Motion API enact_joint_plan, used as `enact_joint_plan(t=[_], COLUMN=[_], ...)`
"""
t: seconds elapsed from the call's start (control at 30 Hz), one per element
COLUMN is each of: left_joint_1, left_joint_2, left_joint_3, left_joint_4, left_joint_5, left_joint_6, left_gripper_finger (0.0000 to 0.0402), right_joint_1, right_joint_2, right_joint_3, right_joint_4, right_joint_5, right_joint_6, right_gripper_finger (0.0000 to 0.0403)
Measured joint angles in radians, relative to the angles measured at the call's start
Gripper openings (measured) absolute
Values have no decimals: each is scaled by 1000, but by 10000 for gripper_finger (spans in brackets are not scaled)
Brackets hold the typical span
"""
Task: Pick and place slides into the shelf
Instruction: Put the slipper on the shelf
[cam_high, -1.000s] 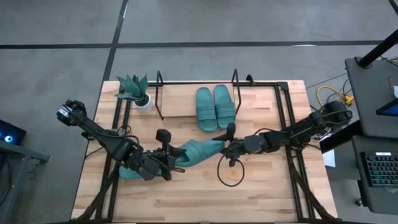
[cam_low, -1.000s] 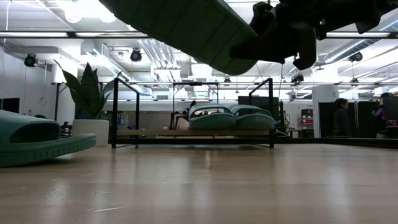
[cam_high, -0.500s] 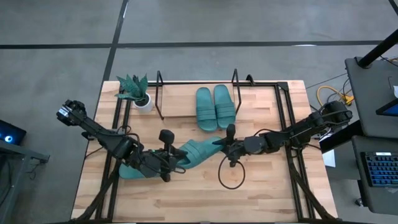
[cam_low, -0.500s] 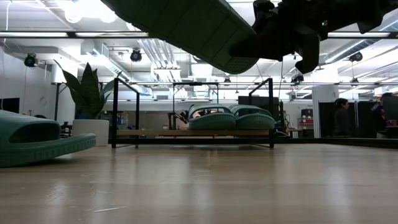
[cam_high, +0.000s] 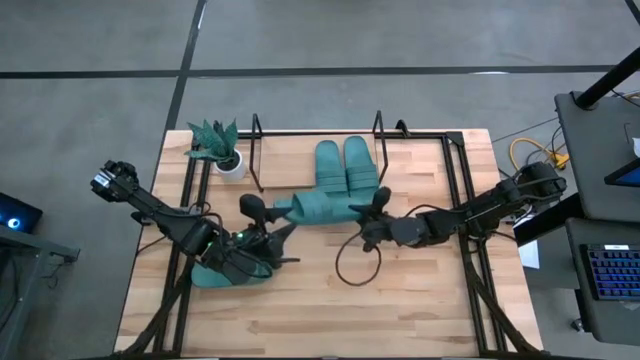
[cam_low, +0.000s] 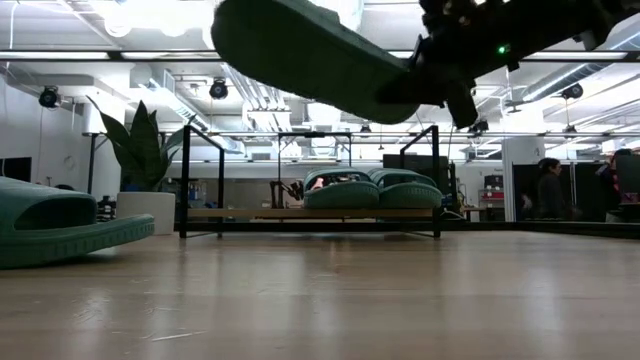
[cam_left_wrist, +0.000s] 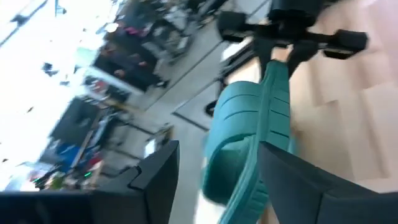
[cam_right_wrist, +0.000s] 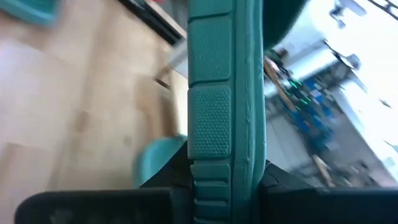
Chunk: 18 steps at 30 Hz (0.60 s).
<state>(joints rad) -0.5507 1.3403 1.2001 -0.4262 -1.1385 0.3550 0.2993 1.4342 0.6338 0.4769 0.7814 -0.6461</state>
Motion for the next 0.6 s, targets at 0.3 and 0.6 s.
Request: enact_joint_plan(t=[0.3, 0.6], left_joint_1=[1, 27], left_joint_2=[8, 69], left_joint_3=[-8, -11], left_joint_4=[-5, -9], left_joint_5=[-17, -22], left_joint_6=[4, 71], left_gripper_finger=[206, 206], right_joint_1=[55, 72], right_joint_2=[0, 0], right_joint_3=[0, 0], right_joint_4=[3, 5], right_joint_5=[286, 270], right_joint_6=[-19, -35], right_gripper_finger=[54, 54])
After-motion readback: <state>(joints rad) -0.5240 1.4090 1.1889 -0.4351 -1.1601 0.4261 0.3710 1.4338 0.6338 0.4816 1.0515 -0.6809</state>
